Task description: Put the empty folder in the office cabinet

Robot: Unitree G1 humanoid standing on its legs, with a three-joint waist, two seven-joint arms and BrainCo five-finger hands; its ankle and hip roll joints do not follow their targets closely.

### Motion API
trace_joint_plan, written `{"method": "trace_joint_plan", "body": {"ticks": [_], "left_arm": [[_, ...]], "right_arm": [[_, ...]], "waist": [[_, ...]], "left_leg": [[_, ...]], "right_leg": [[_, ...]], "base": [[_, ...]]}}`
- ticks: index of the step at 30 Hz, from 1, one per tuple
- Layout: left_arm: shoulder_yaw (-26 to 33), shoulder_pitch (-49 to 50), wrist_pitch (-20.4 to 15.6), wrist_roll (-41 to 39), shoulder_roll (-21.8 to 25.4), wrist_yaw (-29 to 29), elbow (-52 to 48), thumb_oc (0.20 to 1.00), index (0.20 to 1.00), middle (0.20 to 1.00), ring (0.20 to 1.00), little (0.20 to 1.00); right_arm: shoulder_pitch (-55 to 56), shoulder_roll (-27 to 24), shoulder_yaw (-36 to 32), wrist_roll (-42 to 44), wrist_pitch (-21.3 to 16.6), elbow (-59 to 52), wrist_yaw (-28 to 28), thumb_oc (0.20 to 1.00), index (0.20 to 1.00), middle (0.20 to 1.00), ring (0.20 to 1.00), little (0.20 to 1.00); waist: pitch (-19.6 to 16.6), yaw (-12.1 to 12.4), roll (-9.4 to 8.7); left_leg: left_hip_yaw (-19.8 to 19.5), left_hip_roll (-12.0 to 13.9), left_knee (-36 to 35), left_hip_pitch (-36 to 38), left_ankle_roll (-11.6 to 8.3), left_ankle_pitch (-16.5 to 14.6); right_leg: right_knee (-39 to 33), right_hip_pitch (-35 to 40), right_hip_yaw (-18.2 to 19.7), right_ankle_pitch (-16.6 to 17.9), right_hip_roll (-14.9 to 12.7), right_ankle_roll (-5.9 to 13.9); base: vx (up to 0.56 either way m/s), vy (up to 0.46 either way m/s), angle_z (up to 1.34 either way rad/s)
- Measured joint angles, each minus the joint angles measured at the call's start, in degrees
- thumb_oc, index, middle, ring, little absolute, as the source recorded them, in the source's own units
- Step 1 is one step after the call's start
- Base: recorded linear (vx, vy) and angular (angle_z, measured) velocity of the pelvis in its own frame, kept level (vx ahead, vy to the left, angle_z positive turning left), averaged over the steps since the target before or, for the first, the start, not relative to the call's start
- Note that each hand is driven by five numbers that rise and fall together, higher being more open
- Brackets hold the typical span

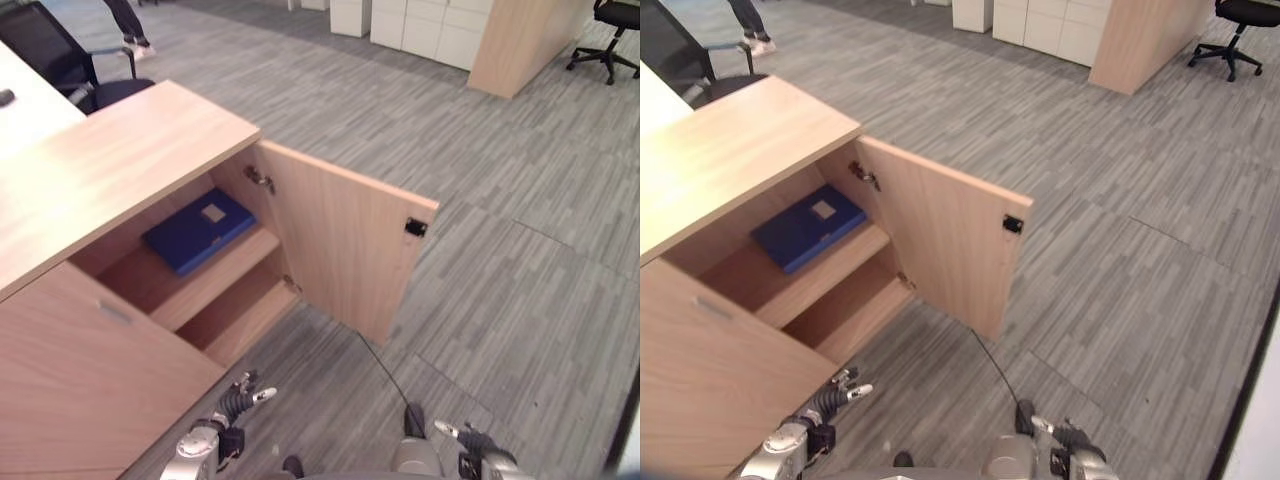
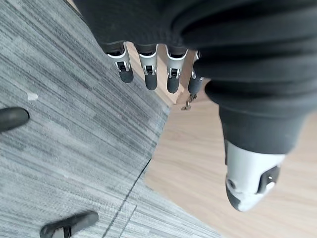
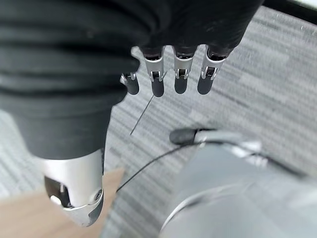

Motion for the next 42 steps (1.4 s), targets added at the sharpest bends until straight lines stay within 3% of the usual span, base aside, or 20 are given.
{"method": "trace_joint_plan", "body": {"ticks": [1,2,6,9,12,14,16,17,20,21,22,26,27,31,37,42], "left_arm": [[-0.01,0.24,0.03,0.0,-0.87,0.02,0.12,1.0,1.0,1.0,1.0,1.0],[-0.01,-0.01,0.04,0.0,-1.52,0.01,0.19,1.0,1.0,1.0,1.0,1.0],[0.13,-0.72,-0.15,-0.05,-1.55,0.13,-0.03,1.0,1.0,1.0,1.0,1.0],[0.12,-1.11,-0.1,-0.09,-1.52,0.05,-0.05,1.0,1.0,1.0,1.0,1.0],[0.0,-1.33,-0.03,-0.14,-1.31,0.07,0.13,1.0,1.0,1.0,1.0,1.0],[-0.12,-0.89,0.21,-0.14,-1.7,0.04,0.36,1.0,1.0,1.0,1.0,1.0],[-0.14,-1.49,0.15,-0.15,-2.22,0.0,0.23,1.0,1.0,1.0,1.0,1.0],[-0.1,-2.13,0.14,-0.18,-2.21,0.08,0.21,1.0,1.0,1.0,1.0,1.0],[-0.15,-2.82,0.07,-0.19,-2.21,0.07,0.19,1.0,1.0,1.0,1.0,1.0],[-0.34,-3.01,0.05,-0.2,-2.2,0.05,0.21,1.0,1.0,1.0,1.0,1.0],[-0.35,-3.07,-0.01,-0.26,-2.08,0.05,0.09,1.0,1.0,1.0,1.0,1.0],[-0.6,-1.74,0.01,-0.4,-2.69,0.09,0.06,1.0,1.0,1.0,1.0,1.0],[-0.6,-1.32,-0.04,-0.4,-2.76,0.11,-0.09,1.0,1.0,1.0,1.0,1.0],[0.11,-1.68,-0.12,-0.38,1.16,0.46,-0.59,1.0,1.0,1.0,1.0,1.0],[0.3,-0.05,-0.13,-0.36,1.53,0.4,-0.89,1.0,1.0,1.0,1.0,1.0],[0.23,2.45,-0.09,-0.31,1.77,0.35,-2.01,1.0,1.0,1.0,1.0,1.0]], "right_arm": [[-0.1,-1.32,0.06,-0.73,-0.04,-0.12,-0.1,1.0,1.0,1.0,1.0,1.0],[-0.34,-2.48,0.03,-1.22,-0.09,-0.15,-0.11,1.0,1.0,1.0,1.0,1.0],[-1.88,-4.47,0.02,-1.72,-0.17,-0.27,-0.23,1.0,1.0,1.0,1.0,1.0],[-2.28,-4.53,0.02,-1.73,-0.16,-0.24,-0.2,1.0,1.0,1.0,1.0,1.0],[-2.2,-4.42,0.03,-2.55,-0.12,-0.07,-0.18,1.0,1.0,1.0,1.0,1.0],[-2.13,-4.98,0.04,-3.32,-0.12,0.0,-0.41,1.0,1.0,1.0,1.0,1.0],[-2.55,-5.48,0.32,-3.32,-0.11,0.14,-0.61,1.0,1.0,1.0,1.0,1.0],[-2.48,-5.42,0.39,-3.34,-0.07,0.25,-0.62,1.0,1.0,1.0,1.0,1.0],[-2.74,-5.33,0.4,-3.36,-0.05,0.29,-0.58,1.0,1.0,1.0,1.0,1.0],[-2.92,-5.49,1.07,-3.4,-0.04,0.35,-0.6,1.0,1.0,1.0,1.0,1.0],[-3.29,-5.54,1.35,-3.42,-0.06,0.38,-0.6,1.0,1.0,1.0,1.0,1.0],[-2.3,-5.58,1.55,-3.93,-0.15,0.09,-0.57,1.0,1.0,1.0,1.0,1.0],[-1.34,-5.42,1.55,-3.93,-0.13,0.09,-0.53,1.0,1.0,1.0,1.0,1.0],[-1.64,-1.12,2.21,-4.47,-0.08,-0.16,0.1,1.0,1.0,1.0,1.0,1.0],[-4.43,-1.65,2.15,-5.5,-0.02,-0.28,0.13,1.0,1.0,1.0,1.0,1.0],[-10.0,-5.61,2.22,-4.75,-0.03,-1.44,0.0,1.0,1.0,1.0,1.0,1.0]], "waist": [[-0.57,0.11,1.87],[-0.65,-0.11,2.55],[-1.06,0.1,3.5],[-0.59,0.11,3.44],[1.25,0.3,1.32],[1.45,-0.08,1.33],[1.99,0.04,0.54],[2.48,0.18,-0.03],[3.14,0.4,-0.69],[3.5,1.18,-0.93],[4.23,1.79,-0.42],[3.63,1.37,2.94],[2.89,1.21,3.85],[2.54,1.97,-0.31],[1.11,3.32,-0.47],[-1.08,4.87,-0.59]], "left_leg": [[-0.01,1.58,0.75,0.21,-0.02,0.55],[-0.61,2.46,1.5,0.09,-0.35,1.07],[-1.54,4.56,4.89,-0.39,-3.39,4.18],[-2.9,5.65,10.15,-2.35,-5.43,5.43],[-8.46,5.46,23.21,-8.65,-10.25,9.22],[-9.94,5.4,27.35,-10.07,-10.63,12.26],[-10.25,4.47,28.85,-12.07,-9.87,10.32],[-9.7,4.01,24.75,-12.61,-9.55,8.38],[-9.26,2.44,16.25,-12.4,-8.59,7.76],[-11.49,0.44,2.34,-9.51,-7.64,7.67],[-12.7,0.15,-0.11,-9.3,-7.09,7.59],[-10.73,0.64,0.32,-7.87,-3.41,10.17],[-9.53,0.84,0.34,-7.45,-1.41,6.48],[-8.51,-3.43,0.46,-6.38,0.44,5.5],[-8.47,-4.11,-0.12,-4.62,1.36,4.67],[-9.22,-3.95,-0.11,-4.9,1.28,4.61]], "right_leg": [[-1.86,1.03,-0.6,0.39,1.77,-0.66],[-1.9,1.65,-1.14,-0.11,2.75,-1.56],[-1.89,2.91,-1.37,-2.09,4.87,-3.59],[-1.87,3.64,-1.28,-3.09,5.96,-4.79],[-1.85,5.25,-0.88,-4.3,5.72,-7.31],[-1.79,6.05,-0.02,-5.0,6.52,-9.39],[-1.81,6.1,0.77,-5.25,6.21,-10.27],[-1.87,6.17,1.39,-5.6,6.25,-10.64],[-1.87,6.11,2.52,-5.84,6.59,-10.99],[-1.88,5.95,3.74,-6.16,6.93,-10.66],[-1.87,6.26,4.76,-6.22,7.67,-10.42],[-1.89,8.73,4.94,-7.33,9.89,-8.3],[-1.89,9.15,4.94,-8.05,10.07,-7.03],[-1.87,10.13,5.22,-8.03,5.78,-4.31],[-1.88,11.93,5.12,-8.82,5.05,-3.47],[-1.88,11.98,4.46,-8.81,5.23,-3.5]], "base": [[0.15,-0.293,-0.04],[0.07,-0.174,0.0],[0.05,-0.136,-0.07],[0.04,-0.143,-0.07],[0.06,-0.082,-0.1],[0.11,-0.006,-0.21],[0.09,0.051,-0.29],[0.11,0.038,-0.21],[0.17,0.053,-0.23],[0.11,0.038,-0.44],[0.1,0.05,-0.62],[0.09,0.068,-0.19],[0.07,0.093,-0.05],[0.05,0.064,-0.01],[0.07,0.049,0.01],[0.03,0.025,0.04]]}}
